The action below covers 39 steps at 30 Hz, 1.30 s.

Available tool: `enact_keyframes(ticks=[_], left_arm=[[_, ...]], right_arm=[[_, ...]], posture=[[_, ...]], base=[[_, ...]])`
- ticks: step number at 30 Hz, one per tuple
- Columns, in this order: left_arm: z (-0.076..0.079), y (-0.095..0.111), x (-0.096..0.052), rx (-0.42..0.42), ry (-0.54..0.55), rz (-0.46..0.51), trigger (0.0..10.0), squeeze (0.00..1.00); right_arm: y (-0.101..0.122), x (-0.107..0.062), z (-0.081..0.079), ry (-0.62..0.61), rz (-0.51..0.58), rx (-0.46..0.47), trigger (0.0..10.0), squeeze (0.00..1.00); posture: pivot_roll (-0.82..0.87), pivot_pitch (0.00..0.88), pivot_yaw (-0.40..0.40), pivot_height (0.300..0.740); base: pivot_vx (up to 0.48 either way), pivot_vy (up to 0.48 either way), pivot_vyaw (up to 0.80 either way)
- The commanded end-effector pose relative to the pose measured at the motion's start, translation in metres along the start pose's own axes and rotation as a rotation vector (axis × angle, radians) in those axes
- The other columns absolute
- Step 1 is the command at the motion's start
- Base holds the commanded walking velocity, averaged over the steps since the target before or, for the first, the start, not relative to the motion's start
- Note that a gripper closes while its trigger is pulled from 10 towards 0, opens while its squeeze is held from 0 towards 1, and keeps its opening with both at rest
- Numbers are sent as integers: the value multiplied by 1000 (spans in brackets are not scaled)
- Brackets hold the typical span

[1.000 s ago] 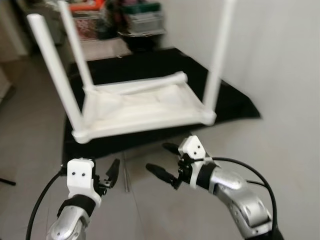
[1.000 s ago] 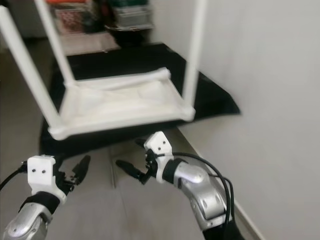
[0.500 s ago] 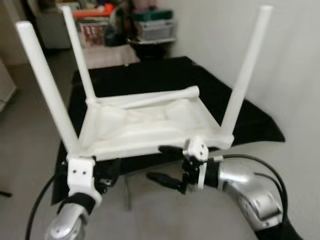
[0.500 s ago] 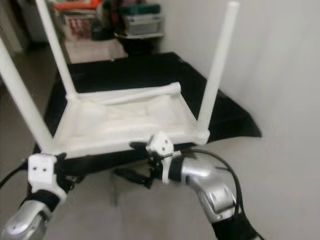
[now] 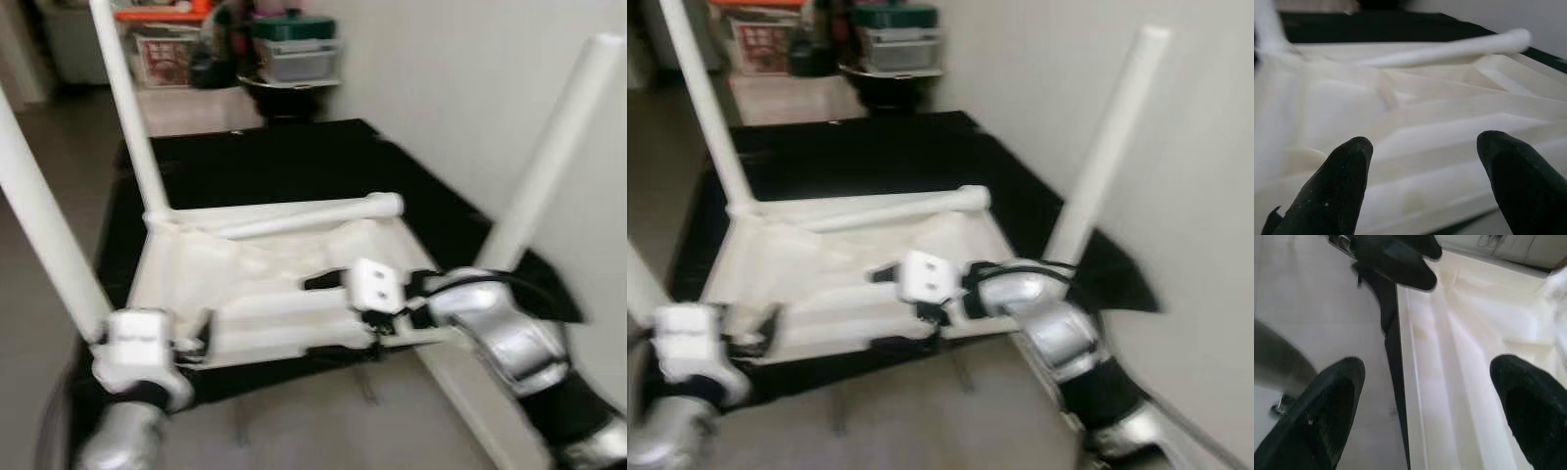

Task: Building children table

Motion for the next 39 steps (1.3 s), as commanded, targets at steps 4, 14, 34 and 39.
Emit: enact_keyframes(ticks=[4,14,34,39], left_arm=[[15,-4,-12,-23,-131,-58,10000,0],[26,-2,-24,-8,-222,-87,10000,0],[37,1,-44,94,-212,-94,10000,0],[40,2,-45,85,-216,-89,10000,0]], right_arm=[[-2,11,0,32,-90,-26,10000,0],[-22,40,0,121,-271,35,10000,0],[-24,78,27,-30,-395,112,10000,0],[-20,85,36,-77,-426,135,10000,0]], posture=[[33,5,-43,740],[34,29,-41,740],[71,105,-63,740],[71,119,-71,740]], base=[[0,0,0],[0,0,0],[0,0,0],[0,0,0]])
Point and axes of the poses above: a point about 5 cm out from each wrist's last joint towards the gripper, its own x axis pointing out of the wrist towards the gripper, its own y axis along the axis of the wrist's last joint, z = x × y, the point moved 1 cm from there along x, pointing out of the wrist towards the gripper, and after that the axes turned 1 degree about x, right-handed, at the moved point
